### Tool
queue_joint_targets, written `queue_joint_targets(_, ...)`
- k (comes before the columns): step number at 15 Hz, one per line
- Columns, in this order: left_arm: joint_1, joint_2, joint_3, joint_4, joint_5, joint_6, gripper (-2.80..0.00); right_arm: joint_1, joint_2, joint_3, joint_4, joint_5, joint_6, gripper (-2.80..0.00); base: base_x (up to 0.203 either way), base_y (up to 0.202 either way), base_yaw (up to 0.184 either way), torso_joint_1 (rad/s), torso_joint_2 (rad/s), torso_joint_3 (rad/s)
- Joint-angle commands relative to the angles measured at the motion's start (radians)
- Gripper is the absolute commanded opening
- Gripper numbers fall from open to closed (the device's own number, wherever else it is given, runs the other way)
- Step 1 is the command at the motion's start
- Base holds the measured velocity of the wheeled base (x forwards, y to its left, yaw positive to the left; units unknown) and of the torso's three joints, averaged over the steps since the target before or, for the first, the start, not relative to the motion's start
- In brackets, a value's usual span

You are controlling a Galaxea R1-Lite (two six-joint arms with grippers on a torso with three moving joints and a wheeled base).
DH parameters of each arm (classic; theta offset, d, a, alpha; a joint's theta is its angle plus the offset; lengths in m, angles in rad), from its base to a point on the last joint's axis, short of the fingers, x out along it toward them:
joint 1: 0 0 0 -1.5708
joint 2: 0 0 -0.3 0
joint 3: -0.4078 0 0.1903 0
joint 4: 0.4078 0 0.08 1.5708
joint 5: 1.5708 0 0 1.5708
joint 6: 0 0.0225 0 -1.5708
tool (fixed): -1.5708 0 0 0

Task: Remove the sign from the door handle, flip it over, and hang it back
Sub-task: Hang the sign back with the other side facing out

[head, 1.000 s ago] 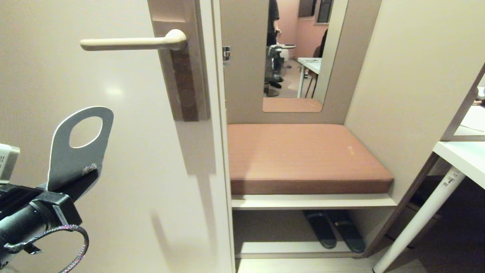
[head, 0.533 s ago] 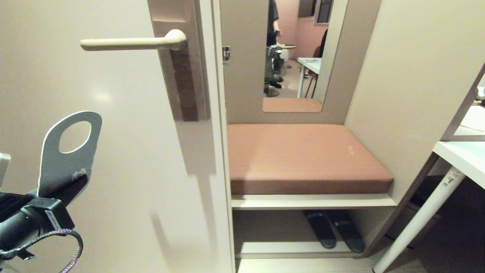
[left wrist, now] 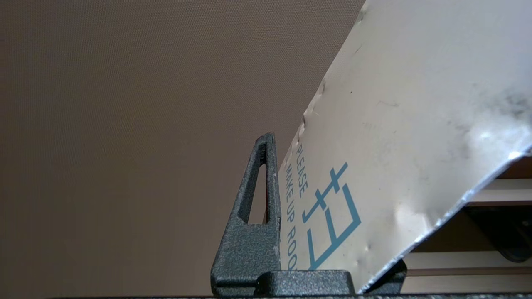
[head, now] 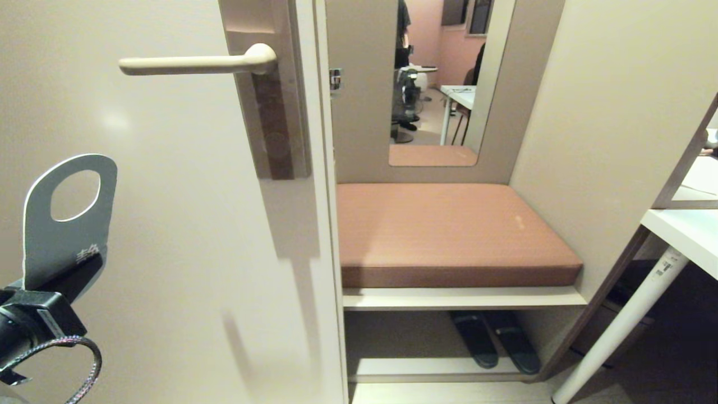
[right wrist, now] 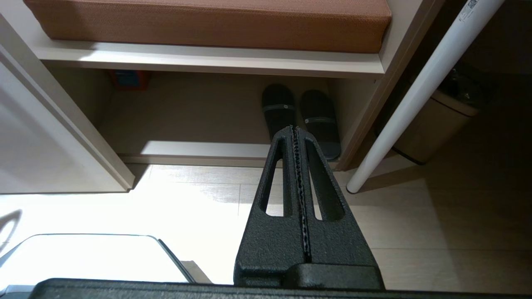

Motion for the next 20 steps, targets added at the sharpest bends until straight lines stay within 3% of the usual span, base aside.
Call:
queue_joint_targets(1,0.000,-0.010,0.003,-0.003,0.001,-0.013,-2.80,-0.001,0.004,0.002,-0.001,0.001,0.000,-2.80,0.000,0.000,0.000,0.000,0.00,0.000)
queue_joint_targets(5,0.000,-0.023,0.006,-0.003,0.005,-0.047,-2.80,0.020,-0.031,0.002,-0.003,0.001,0.000,-2.80,0.000,0.000,0.000,0.000,0.00,0.000)
queue_joint_targets(11,0.039,-0.015,-0.001,-0.003,0.018,-0.048,-2.80,0.042,-0.264,0.006,-0.016,0.000,0.001,-2.80,0.000,0.000,0.000,0.000,0.00,0.000)
queue_joint_targets(14,0.078,-0.004,-0.012,-0.003,0.016,-0.085,-2.80,0.043,-0.268,0.013,-0.036,0.001,0.002,-2.80,0.000,0.000,0.000,0.000,0.00,0.000)
queue_joint_targets(20,0.078,0.016,-0.073,-0.003,0.015,-0.143,-2.80,0.043,-0.268,0.013,-0.036,0.001,0.002,-2.80,0.000,0.000,0.000,0.000,0.00,0.000)
